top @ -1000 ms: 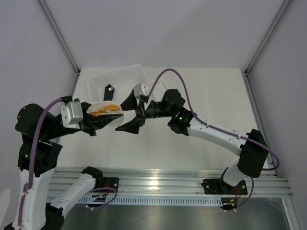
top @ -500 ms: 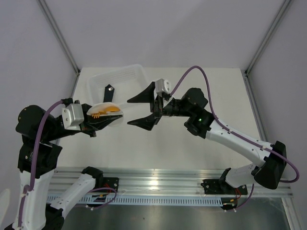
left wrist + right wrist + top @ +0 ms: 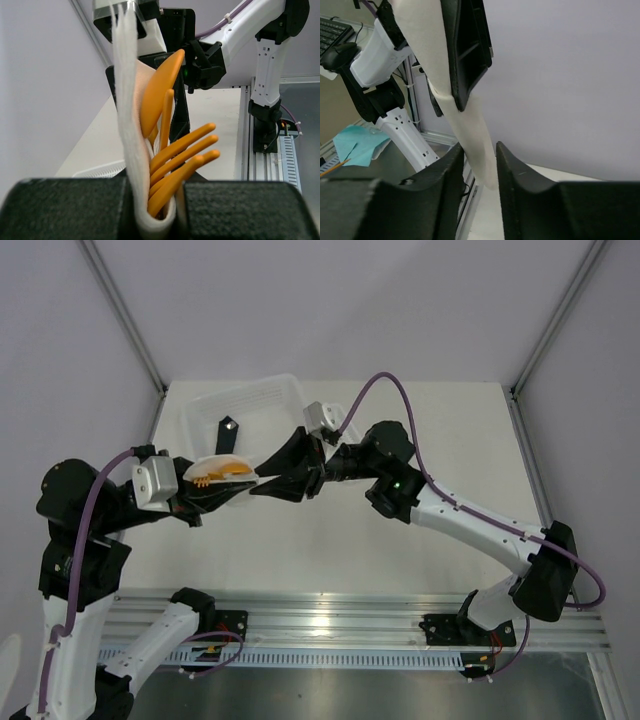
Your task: Place the utensils on the paper napkin and roll it up
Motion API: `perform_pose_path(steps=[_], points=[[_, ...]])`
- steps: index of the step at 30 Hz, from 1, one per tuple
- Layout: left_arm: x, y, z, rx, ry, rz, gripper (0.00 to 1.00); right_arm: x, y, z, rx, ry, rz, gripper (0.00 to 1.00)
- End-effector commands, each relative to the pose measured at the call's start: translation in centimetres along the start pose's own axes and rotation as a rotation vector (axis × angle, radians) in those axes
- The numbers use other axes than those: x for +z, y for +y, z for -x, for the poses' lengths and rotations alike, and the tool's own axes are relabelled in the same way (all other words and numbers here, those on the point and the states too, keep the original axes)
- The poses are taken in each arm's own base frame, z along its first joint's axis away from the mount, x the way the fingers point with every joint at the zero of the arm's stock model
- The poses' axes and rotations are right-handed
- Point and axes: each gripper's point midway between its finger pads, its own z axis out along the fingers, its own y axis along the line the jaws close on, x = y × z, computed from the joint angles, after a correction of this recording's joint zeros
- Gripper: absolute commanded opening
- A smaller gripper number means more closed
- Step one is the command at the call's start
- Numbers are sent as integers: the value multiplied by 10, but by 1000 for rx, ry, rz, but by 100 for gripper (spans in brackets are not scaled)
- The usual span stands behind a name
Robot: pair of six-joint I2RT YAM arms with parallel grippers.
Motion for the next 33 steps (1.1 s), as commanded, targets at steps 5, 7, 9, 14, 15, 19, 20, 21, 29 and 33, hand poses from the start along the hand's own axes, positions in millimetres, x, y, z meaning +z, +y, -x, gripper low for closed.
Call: perform_pose_path(steps=[5, 7, 9, 14, 15, 19, 20, 21, 29, 33], points=[[0, 0, 2, 30, -11, -4, 1, 10, 15, 29, -27, -67, 93, 3], [0, -1, 2, 28, -12, -5, 1, 10, 15, 28, -26, -66, 91, 0], [0, 0, 2, 28, -12, -5, 1, 10, 15, 27, -29, -64, 92, 0], [0, 0, 3, 27, -13, -7, 1, 9, 14, 26, -40, -55, 84, 0], [1, 0, 2, 28, -13, -7, 1, 9, 14, 26, -41, -54, 84, 0], [0, -1, 3, 29, -15, -9, 1, 10, 15, 24, -39, -48, 98, 4], [0, -1, 3, 26, -14, -10, 1, 10, 16, 24, -36, -48, 103, 13], [0, -1, 4, 30, -16, -11, 1, 11, 15, 24, -31, -48, 101, 23], [1, -1, 4, 28, -19, -12, 1, 18, 15, 26, -10, -64, 104, 40], [1, -2, 5, 26, -22, -16, 1, 22, 16, 25, -3, -63, 112, 37]])
